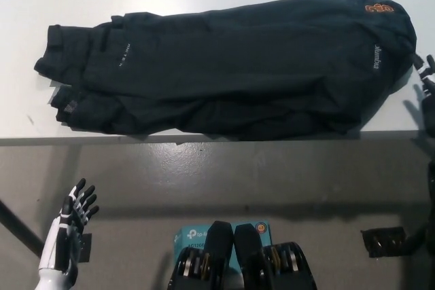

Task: The robot grabs the right edges of the black jacket on the table, and folds it in half

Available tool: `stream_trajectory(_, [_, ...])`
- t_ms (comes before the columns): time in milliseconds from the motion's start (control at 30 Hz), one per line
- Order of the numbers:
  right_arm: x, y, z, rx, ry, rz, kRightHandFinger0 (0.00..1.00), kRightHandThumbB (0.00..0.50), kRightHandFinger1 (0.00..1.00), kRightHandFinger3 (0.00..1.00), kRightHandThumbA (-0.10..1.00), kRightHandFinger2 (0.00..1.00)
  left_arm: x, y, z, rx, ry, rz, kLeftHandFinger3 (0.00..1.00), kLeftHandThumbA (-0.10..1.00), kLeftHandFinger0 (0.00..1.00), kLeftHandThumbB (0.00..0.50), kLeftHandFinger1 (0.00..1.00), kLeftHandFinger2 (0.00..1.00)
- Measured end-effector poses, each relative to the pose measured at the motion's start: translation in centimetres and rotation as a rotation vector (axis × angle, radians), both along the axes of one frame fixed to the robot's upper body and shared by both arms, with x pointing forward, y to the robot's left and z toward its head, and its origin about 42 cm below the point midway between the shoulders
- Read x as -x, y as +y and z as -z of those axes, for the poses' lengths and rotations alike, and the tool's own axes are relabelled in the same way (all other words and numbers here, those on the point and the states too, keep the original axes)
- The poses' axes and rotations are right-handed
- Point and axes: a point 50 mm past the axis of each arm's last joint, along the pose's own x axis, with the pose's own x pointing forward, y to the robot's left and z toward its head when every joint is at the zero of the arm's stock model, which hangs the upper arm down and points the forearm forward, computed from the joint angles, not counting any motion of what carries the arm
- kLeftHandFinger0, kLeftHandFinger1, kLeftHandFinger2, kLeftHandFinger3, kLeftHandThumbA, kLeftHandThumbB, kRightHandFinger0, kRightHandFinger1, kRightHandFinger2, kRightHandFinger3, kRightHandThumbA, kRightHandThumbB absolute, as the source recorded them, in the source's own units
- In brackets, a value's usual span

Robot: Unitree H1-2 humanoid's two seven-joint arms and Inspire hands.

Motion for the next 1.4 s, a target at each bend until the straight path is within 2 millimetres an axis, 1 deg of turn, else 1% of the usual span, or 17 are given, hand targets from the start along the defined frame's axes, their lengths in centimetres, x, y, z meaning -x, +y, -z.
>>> stream_trajectory(100, [-0.1, 0.6, 0.3, -0.008, 0.004, -0.006, 1.00, 0.235, 1.00, 1.00, 1.00, 1.00, 0.0, 0.0, 0.0, 0.000, -0.002, 0.000, 1.00, 1.00, 1.00, 0.121, 1.00, 1.00])
stream_trajectory(133, [-0.1, 0.7, 0.3, -0.009, 0.004, -0.007, 1.00, 0.226, 1.00, 1.00, 1.00, 1.00, -0.1, 0.0, -0.1, 0.000, -0.003, 0.000, 1.00, 1.00, 1.00, 0.124, 1.00, 1.00])
stream_trajectory(267, [-0.2, 1.1, 0.9, -0.007, 0.019, -0.014, 1.00, 0.217, 1.00, 1.00, 1.00, 1.00, -0.1, 0.0, -0.1, 0.000, -0.005, 0.001, 1.00, 1.00, 1.00, 0.136, 1.00, 1.00])
stream_trajectory(400, [-0.3, 1.7, 1.4, 0.012, 0.038, -0.023, 1.00, 0.231, 1.00, 1.00, 1.00, 1.00, -0.3, 0.0, -0.2, 0.000, -0.010, 0.001, 1.00, 1.00, 1.00, 0.159, 1.00, 1.00])
stream_trajectory(567, [-0.5, 2.1, 2.0, 0.041, 0.052, -0.022, 1.00, 0.245, 1.00, 1.00, 1.00, 1.00, -0.8, 0.0, -0.6, -0.001, -0.025, 0.001, 1.00, 1.00, 1.00, 0.154, 1.00, 1.00])
stream_trajectory(600, [-0.6, 2.2, 2.1, 0.046, 0.056, -0.021, 1.00, 0.237, 1.00, 1.00, 1.00, 1.00, -0.9, 0.0, -0.7, -0.001, -0.027, 0.001, 1.00, 1.00, 1.00, 0.177, 1.00, 1.00])
stream_trajectory(667, [-0.6, 2.2, 2.2, 0.059, 0.055, -0.014, 1.00, 0.236, 1.00, 1.00, 1.00, 1.00, -1.1, 0.0, -0.9, -0.001, -0.033, 0.002, 1.00, 1.00, 1.00, 0.188, 1.00, 1.00])
stream_trajectory(800, [-0.6, 2.1, 2.0, 0.078, 0.045, -0.002, 1.00, 0.246, 1.00, 1.00, 1.00, 1.00, -1.2, 0.0, -1.0, -0.001, -0.037, 0.002, 1.00, 1.00, 1.00, 0.187, 1.00, 1.00])
stream_trajectory(900, [-0.7, 2.0, 2.1, 0.086, 0.044, 0.005, 1.00, 0.265, 1.00, 1.00, 1.00, 1.00, -1.2, 0.0, -1.0, -0.001, -0.037, 0.003, 1.00, 1.00, 1.00, 0.187, 1.00, 1.00])
stream_trajectory(933, [-0.7, 1.9, 2.1, 0.086, 0.044, 0.008, 1.00, 0.257, 1.00, 1.00, 1.00, 1.00, -1.2, 0.0, -1.0, -0.001, -0.037, 0.003, 1.00, 1.00, 1.00, 0.183, 1.00, 1.00])
stream_trajectory(1033, [-0.6, 1.7, 2.0, 0.088, 0.040, 0.016, 1.00, 0.263, 1.00, 1.00, 1.00, 1.00, -1.2, 0.0, -1.1, -0.002, -0.039, 0.003, 1.00, 1.00, 1.00, 0.190, 1.00, 1.00])
stream_trajectory(1100, [-0.6, 1.6, 2.0, 0.089, 0.039, 0.019, 1.00, 0.262, 1.00, 1.00, 1.00, 1.00, -1.1, 0.0, -1.1, -0.002, -0.040, 0.003, 1.00, 1.00, 1.00, 0.179, 1.00, 1.00])
stream_trajectory(1133, [-0.6, 1.6, 2.0, 0.088, 0.039, 0.019, 1.00, 0.247, 1.00, 1.00, 1.00, 1.00, -1.0, 0.0, -1.1, -0.002, -0.040, 0.003, 1.00, 1.00, 1.00, 0.181, 1.00, 1.00])
stream_trajectory(1200, [-0.6, 1.6, 2.0, 0.084, 0.038, 0.020, 1.00, 0.247, 1.00, 1.00, 1.00, 1.00, -0.6, 0.0, -0.8, -0.003, -0.032, 0.002, 1.00, 1.00, 1.00, 0.186, 1.00, 1.00])
stream_trajectory(1300, [-0.6, 1.5, 2.0, 0.073, 0.037, 0.021, 1.00, 0.253, 1.00, 1.00, 1.00, 1.00, 0.0, 0.1, -0.4, -0.003, -0.016, -0.002, 1.00, 1.00, 1.00, 0.181, 1.00, 1.00])
stream_trajectory(1333, [-0.6, 1.5, 2.0, 0.069, 0.037, 0.021, 1.00, 0.238, 1.00, 1.00, 1.00, 1.00, 0.2, 0.2, -0.3, -0.003, -0.012, -0.003, 1.00, 1.00, 1.00, 0.178, 1.00, 1.00])
stream_trajectory(1400, [-0.6, 1.4, 2.1, 0.054, 0.036, 0.018, 1.00, 0.236, 1.00, 1.00, 1.00, 1.00, 0.4, 0.2, -0.2, -0.003, -0.009, -0.005, 1.00, 1.00, 1.00, 0.173, 1.00, 1.00])
